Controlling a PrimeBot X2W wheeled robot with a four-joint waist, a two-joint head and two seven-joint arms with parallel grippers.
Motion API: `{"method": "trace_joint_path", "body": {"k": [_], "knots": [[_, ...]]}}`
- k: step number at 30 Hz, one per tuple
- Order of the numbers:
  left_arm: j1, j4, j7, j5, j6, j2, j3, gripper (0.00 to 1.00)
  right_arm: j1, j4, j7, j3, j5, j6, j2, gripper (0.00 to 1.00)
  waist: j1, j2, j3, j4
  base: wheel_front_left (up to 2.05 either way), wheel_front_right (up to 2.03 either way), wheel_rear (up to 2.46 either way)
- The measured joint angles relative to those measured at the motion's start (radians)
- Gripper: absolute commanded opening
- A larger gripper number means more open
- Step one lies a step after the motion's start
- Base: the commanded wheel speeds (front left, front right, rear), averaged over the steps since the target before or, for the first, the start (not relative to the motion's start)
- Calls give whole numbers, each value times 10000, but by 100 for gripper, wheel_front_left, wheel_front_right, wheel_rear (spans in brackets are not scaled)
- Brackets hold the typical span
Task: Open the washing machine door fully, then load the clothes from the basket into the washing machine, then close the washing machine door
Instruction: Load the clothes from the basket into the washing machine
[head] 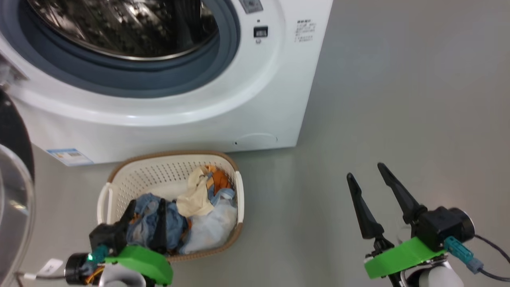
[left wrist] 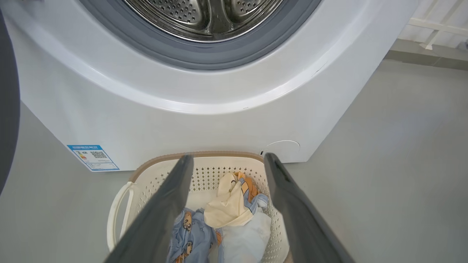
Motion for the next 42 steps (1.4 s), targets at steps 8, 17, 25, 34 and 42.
{"method": "trace_joint_path", "body": {"k": [8, 17, 25, 34, 42], "knots": [[-1780, 2523, -153, -217, -458, -142, -263, 100, -789, 6, -173, 224, -12, 0, -17, 100, 0, 0, 1278, -208, 0, 0, 0], [-3698, 5009, -190, -539, -861, -303, -627, 100, -1592, -35, -341, 537, 0, 0, -36, 100, 0, 0, 2542, -537, 0, 0, 0], [-5273, 6752, -217, -867, -959, -261, -677, 100, -2442, -230, -353, 1007, 190, 0, -58, 100, 0, 0, 3836, -1047, 0, 0, 0], [-6500, 7689, 230, -1459, -1030, 255, -608, 100, -2909, -640, -397, 1250, 556, 0, -69, 100, 0, 0, 5212, -1741, 0, 0, 0], [-7148, 7835, 752, -2167, -1030, 704, -512, 100, -3358, -805, -397, 1476, 813, 0, -67, 100, 0, 0, 6321, -2246, 0, 0, 0]]}}
